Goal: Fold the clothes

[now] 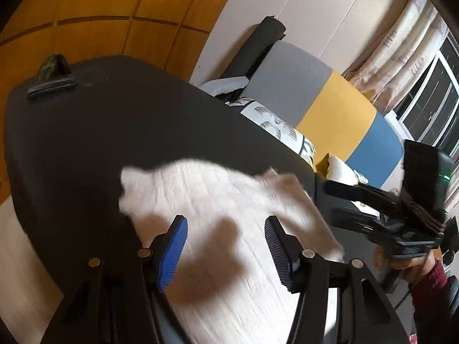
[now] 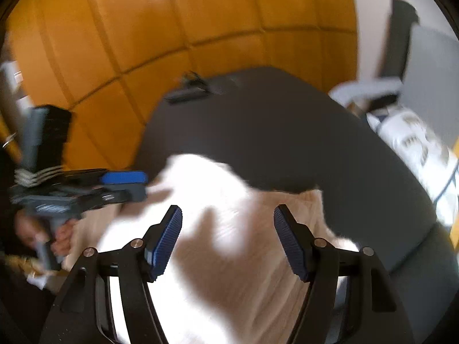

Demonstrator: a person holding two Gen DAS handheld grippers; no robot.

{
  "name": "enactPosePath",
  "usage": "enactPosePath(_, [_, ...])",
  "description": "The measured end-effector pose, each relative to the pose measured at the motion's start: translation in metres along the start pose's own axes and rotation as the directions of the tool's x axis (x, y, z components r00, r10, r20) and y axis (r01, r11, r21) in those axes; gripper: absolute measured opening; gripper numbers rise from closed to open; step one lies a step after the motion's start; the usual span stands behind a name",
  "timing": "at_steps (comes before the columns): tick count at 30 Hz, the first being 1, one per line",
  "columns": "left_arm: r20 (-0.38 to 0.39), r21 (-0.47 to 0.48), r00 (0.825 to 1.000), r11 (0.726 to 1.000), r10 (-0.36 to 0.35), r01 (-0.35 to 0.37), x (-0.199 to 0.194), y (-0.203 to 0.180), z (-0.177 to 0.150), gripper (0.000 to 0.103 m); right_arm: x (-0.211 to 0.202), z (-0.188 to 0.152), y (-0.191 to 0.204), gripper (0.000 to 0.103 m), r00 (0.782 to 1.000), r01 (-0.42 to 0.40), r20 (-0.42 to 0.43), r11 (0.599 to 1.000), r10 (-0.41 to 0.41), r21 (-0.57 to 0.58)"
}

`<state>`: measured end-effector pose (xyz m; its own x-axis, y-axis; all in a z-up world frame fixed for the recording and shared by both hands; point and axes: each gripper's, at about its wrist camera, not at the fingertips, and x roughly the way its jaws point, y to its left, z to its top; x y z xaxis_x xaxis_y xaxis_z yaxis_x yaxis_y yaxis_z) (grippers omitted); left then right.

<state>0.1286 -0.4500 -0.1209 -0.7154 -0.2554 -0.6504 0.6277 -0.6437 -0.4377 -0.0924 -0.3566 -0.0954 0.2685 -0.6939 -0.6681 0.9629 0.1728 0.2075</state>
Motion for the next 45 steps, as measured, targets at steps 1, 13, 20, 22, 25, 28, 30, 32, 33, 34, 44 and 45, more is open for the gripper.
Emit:
enactPosePath(1, [0.0,-0.004,1.0,1.0,0.009,-0.009,-0.001,-0.002,-0.01,0.057,-0.009,-0.006,0.009,0.07,1.0,-0.016,-0.008,0.999,0.016,-0.036])
enactPosePath(13, [0.06,0.15,0.953,0.942,0.295,-0.301,0.031,-0.047,-0.054,0.068,0.016,-0.091,-0.003,0.069,0.998,0.006,-0.063,0.987,-0.016,-0.162])
enactPosePath(20, [0.04,0.159,0.949,0.935,0.314,-0.316,0.038,-0.033,-0.041,0.076,0.029,-0.083,0.023,0.085,0.991,0.105,-0.072,0.991,-0.111,-0.081])
enactPosePath(22, [0.056,0.124,0.955,0.947,0.292,-0.297,0.034,-0.025,-0.043,0.078,0.042,-0.083,0.037,0.091,0.982,0.167,-0.07,0.982,-0.173,-0.092])
enactPosePath(25, [0.082,0.111,0.957,0.952,0.277,-0.285,0.023,-0.021,-0.045,0.079,0.048,-0.081,0.048,0.096,0.973,0.223,-0.045,0.973,-0.226,-0.059])
enactPosePath(28, [0.074,0.07,0.952,0.951,0.297,-0.302,-0.003,-0.021,-0.048,0.075,0.038,-0.081,0.05,0.097,0.967,0.253,-0.015,0.966,-0.253,0.056])
enactPosePath(30, [0.092,0.044,0.948,0.95,0.304,-0.308,-0.035,-0.026,-0.05,0.075,0.016,-0.078,0.05,0.097,0.956,0.289,-0.015,0.932,-0.293,0.219])
enactPosePath(32, [0.17,0.079,0.932,0.938,0.321,-0.337,-0.067,-0.036,-0.054,0.076,-0.001,-0.076,0.064,0.103,0.937,0.334,-0.007,0.888,-0.35,0.316])
enactPosePath(33, [0.187,0.084,0.926,0.934,0.327,-0.347,-0.08,-0.039,-0.057,0.076,-0.003,-0.073,0.075,0.103,0.918,0.378,-0.01,0.864,-0.398,0.334])
enactPosePath(34, [0.197,0.085,0.922,0.931,0.333,-0.354,-0.092,-0.042,-0.06,0.076,-0.006,-0.072,0.085,0.103,0.899,0.418,-0.023,0.84,-0.438,0.346])
enactPosePath(44, [0.276,0.031,0.881,0.913,0.383,-0.407,-0.167,-0.048,-0.078,0.076,-0.053,-0.039,0.197,0.103,0.74,0.627,0.083,0.729,-0.668,0.274])
enactPosePath(45, [0.279,0.022,0.882,0.915,0.38,-0.402,-0.172,-0.049,-0.078,0.075,-0.059,-0.035,0.203,0.103,0.73,0.637,0.099,0.725,-0.677,0.262])
